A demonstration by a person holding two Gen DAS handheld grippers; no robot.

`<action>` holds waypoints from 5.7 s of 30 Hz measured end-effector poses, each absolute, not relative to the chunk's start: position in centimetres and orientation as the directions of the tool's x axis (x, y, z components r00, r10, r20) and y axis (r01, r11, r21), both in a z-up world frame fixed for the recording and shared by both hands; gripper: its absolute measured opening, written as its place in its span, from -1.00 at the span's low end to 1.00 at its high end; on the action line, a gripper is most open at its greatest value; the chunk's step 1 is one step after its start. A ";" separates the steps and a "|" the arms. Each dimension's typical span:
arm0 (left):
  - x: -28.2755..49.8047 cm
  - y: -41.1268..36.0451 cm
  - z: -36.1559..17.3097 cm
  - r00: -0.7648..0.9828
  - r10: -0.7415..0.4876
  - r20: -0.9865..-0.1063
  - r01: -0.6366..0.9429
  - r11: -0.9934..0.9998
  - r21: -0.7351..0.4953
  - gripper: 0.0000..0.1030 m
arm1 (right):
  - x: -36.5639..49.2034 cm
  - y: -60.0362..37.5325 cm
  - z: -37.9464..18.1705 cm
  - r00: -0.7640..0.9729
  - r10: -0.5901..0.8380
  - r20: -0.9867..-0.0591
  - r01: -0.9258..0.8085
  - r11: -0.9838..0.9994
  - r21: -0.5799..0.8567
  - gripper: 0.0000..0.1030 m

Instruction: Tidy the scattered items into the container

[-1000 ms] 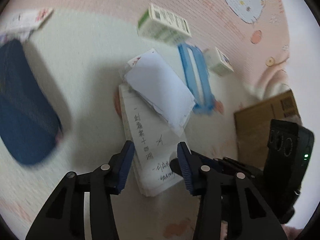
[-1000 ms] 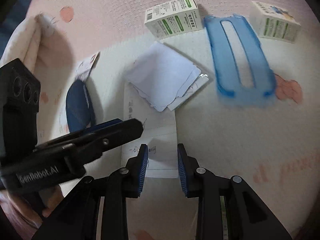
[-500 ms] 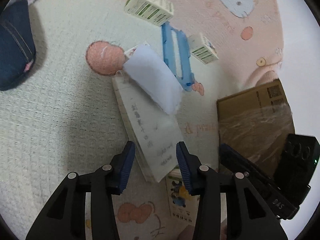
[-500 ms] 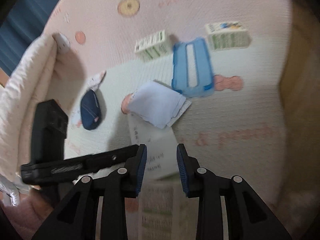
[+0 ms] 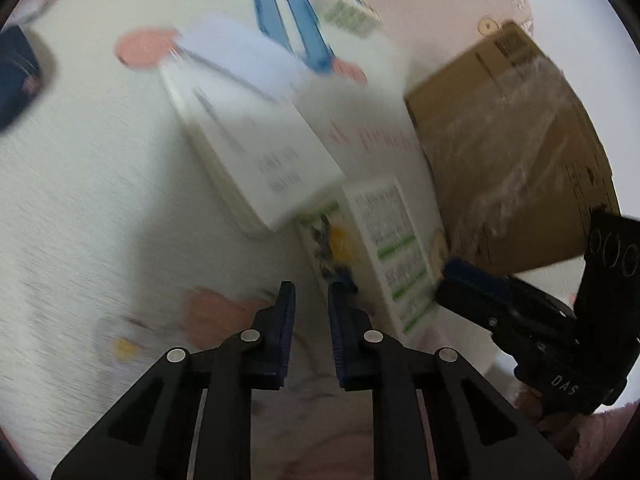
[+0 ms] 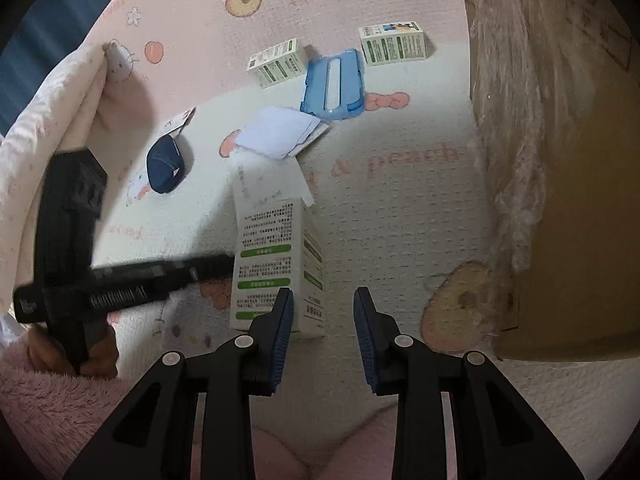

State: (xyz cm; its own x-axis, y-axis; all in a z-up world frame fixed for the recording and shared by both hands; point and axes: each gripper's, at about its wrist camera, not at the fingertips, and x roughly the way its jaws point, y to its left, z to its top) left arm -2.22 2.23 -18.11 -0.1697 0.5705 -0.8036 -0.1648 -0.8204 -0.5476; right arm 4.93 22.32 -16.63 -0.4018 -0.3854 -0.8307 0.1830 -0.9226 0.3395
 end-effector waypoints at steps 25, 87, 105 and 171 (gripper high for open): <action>-8.0 1.0 -14.1 -0.402 0.558 -0.726 -0.163 -0.824 -0.543 0.01 | 0.9 21.3 -15.1 -0.584 -0.107 -0.805 0.060 -0.994 0.089 -0.30; -4.8 -3.6 -17.1 -0.268 0.416 -0.869 -0.191 -0.907 -0.375 -0.14 | -0.1 18.8 -21.3 -0.374 -0.417 -0.828 0.154 -0.909 0.388 -0.26; -6.9 -3.8 -17.3 -0.204 0.434 -0.877 -0.107 -0.901 -0.421 -0.12 | -2.2 18.2 -22.4 -0.304 -0.434 -0.848 0.151 -0.901 0.407 -0.05; -5.9 23.3 1.7 -0.073 0.713 -0.697 -0.546 -0.614 -0.571 -0.32 | 8.2 45.8 0.7 -0.762 -0.140 -0.632 -0.119 -0.929 0.350 -0.64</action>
